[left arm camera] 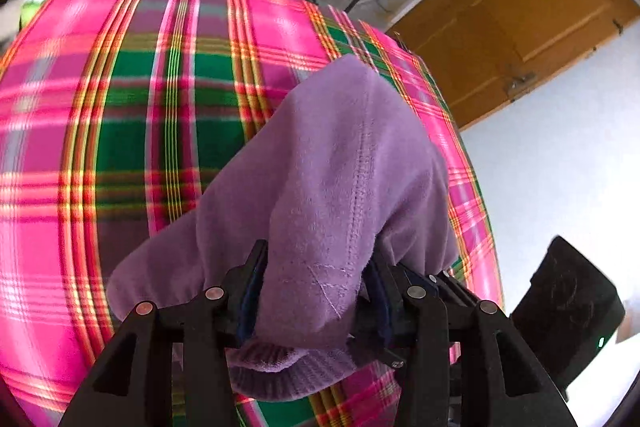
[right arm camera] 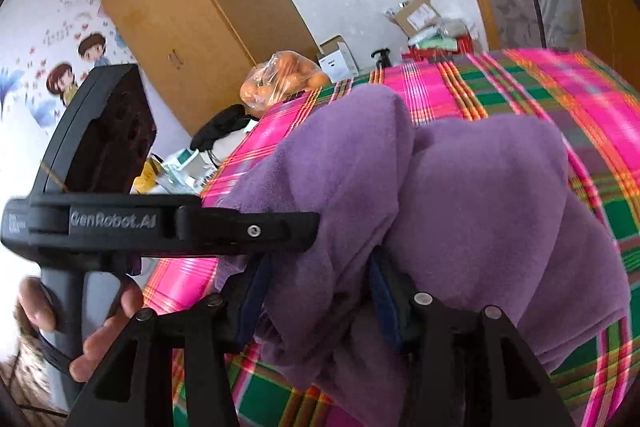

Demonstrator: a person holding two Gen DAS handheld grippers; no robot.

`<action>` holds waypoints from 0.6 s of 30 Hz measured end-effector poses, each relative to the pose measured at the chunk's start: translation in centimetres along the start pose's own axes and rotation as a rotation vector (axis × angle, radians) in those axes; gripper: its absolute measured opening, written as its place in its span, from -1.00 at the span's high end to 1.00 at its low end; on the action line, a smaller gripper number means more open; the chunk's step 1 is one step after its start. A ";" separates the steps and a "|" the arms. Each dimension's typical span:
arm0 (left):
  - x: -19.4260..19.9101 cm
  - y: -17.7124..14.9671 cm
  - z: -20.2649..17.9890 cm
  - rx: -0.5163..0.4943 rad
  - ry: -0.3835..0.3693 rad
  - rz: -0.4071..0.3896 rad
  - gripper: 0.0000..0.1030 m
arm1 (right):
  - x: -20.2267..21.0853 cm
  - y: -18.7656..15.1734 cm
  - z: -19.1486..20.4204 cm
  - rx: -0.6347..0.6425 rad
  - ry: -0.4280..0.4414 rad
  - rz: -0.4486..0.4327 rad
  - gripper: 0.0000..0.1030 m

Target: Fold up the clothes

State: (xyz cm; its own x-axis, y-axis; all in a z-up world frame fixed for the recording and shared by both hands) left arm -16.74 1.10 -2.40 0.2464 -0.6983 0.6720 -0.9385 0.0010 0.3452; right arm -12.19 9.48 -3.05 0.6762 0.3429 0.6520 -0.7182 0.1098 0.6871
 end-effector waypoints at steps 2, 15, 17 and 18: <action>0.3 -0.3 0.1 0.002 -0.003 -0.007 0.20 | -0.2 -0.2 0.6 0.019 0.000 0.001 0.28; 6.0 -1.3 -0.3 0.005 -0.019 -0.128 0.47 | 1.2 0.2 5.8 0.058 0.073 -0.045 0.60; 7.1 -1.5 -0.2 0.016 -0.023 -0.151 0.47 | 1.6 0.2 6.9 0.072 0.090 -0.050 0.60; 7.7 -1.7 -0.1 0.020 -0.021 -0.159 0.47 | 1.7 0.1 7.5 0.079 0.099 -0.053 0.60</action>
State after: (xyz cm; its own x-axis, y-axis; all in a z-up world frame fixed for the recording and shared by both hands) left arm -13.27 -4.18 2.26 0.3877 -0.7034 0.5958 -0.8925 -0.1249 0.4334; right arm -9.87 3.07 0.59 0.6904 0.4292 0.5824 -0.6644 0.0578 0.7451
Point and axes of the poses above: each gripper's, at about its wrist camera, not at the fingertips, and x roughly against the way its jaws point, z to its left, y to its top, the point moved 8 cm from there along -x, roughly the way its jaws point, and after that the axes turned 8 degrees about -y, right-handed, at the moved point
